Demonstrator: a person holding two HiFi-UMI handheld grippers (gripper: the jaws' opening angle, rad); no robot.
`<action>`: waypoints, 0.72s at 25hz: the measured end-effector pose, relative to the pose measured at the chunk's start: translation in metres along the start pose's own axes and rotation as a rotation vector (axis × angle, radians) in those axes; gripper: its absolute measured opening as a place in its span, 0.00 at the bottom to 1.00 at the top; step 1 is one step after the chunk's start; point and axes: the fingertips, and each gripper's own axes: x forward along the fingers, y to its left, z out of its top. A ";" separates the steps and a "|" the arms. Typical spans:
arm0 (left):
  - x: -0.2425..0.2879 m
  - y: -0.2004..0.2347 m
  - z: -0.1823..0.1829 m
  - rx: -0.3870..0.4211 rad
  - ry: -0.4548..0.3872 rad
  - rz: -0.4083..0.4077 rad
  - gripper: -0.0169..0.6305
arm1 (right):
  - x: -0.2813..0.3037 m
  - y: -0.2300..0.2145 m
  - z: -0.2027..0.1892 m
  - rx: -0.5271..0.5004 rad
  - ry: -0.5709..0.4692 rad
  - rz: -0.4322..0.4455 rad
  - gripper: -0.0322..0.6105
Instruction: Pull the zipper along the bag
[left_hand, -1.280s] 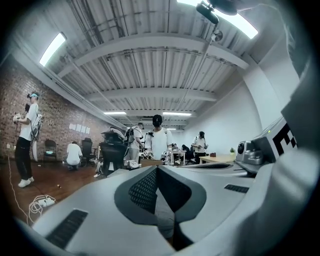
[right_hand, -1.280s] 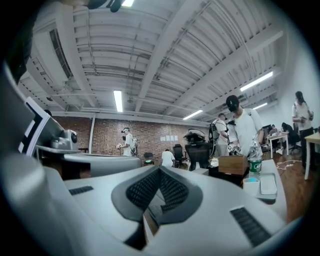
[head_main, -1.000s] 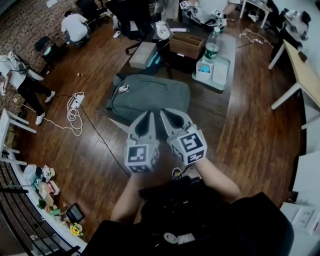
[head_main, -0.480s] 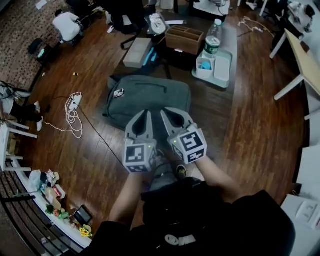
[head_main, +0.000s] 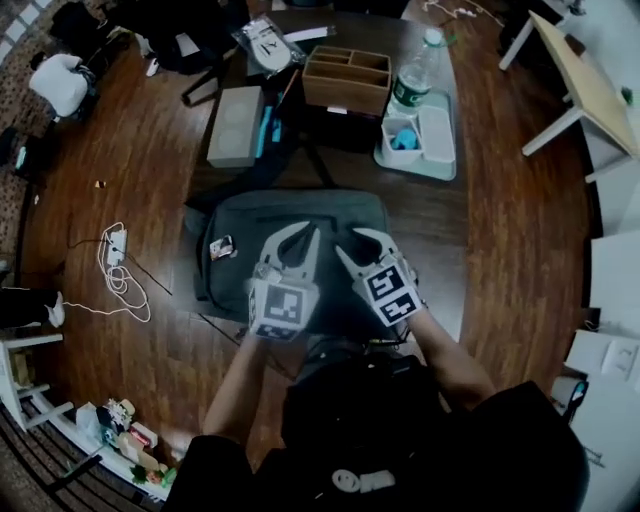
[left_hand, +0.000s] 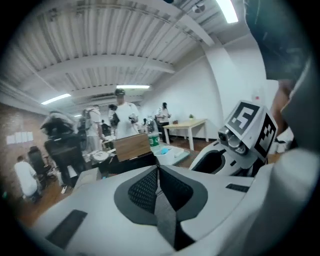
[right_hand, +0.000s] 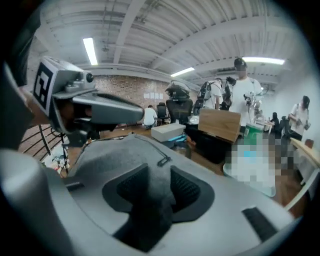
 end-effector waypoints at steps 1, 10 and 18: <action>0.012 -0.004 -0.006 0.071 0.026 -0.093 0.06 | 0.003 0.000 -0.006 0.025 0.017 0.008 0.32; 0.055 -0.050 -0.055 0.489 0.296 -0.733 0.28 | 0.005 -0.002 -0.010 0.141 0.001 0.009 0.32; 0.056 -0.060 -0.066 0.825 0.359 -1.052 0.28 | 0.002 0.000 -0.011 0.128 -0.034 0.021 0.31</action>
